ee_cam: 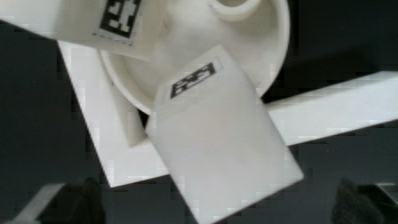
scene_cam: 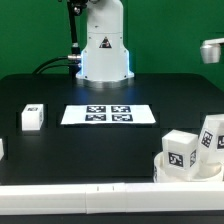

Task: Assemble stool

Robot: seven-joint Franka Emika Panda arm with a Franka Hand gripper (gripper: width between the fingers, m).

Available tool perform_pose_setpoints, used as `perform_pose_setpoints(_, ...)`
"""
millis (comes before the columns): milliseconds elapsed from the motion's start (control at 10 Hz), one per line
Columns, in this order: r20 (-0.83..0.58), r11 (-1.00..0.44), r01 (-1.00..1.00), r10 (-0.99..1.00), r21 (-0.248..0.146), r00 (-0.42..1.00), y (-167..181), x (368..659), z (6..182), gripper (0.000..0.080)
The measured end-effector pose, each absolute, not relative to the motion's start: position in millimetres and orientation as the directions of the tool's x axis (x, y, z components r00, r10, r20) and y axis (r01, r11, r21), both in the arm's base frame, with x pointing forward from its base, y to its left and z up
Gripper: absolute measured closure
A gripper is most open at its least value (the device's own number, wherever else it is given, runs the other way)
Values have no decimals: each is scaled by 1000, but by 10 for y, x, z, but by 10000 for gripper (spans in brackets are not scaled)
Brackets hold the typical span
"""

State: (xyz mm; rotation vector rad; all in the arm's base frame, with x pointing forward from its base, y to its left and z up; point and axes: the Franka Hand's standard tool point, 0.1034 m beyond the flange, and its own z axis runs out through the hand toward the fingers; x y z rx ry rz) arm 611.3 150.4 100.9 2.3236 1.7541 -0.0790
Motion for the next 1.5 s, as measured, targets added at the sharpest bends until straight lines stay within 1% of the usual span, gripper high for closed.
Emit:
perform_pose_setpoints(100,-200,-181,973,958,140,207,1477,6121,1010,150)
perform_pose_setpoints(200,-214,-144,981,962,134,170,1451,6120,1000,150)
perform_pose_setpoints(400,-265,-24,996,963,91,47,1336,6087,867,150)
perform_pose_setpoints(600,-291,4,998,957,63,15,1279,6042,678,150)
perform_pose_setpoints(800,-288,-56,995,955,79,77,1274,6040,656,150)
perform_pose_setpoints(900,-286,-81,993,953,86,103,1269,6039,654,246)
perform_pose_setpoints(1000,-280,-140,985,946,103,164,1269,6039,653,246)
perform_pose_setpoints(1100,-270,-220,967,931,126,247,1267,6039,653,433)
perform_pose_setpoints(1200,-263,-270,953,917,140,299,1265,6037,651,433)
perform_pose_setpoints(1300,-248,-360,918,886,163,392,1250,6039,652,466)
perform_pose_setpoints(1400,-230,-467,866,836,180,499,1176,6048,660,466)
perform_pose_setpoints(1500,-210,-621,758,729,198,652,1119,6029,665,466)
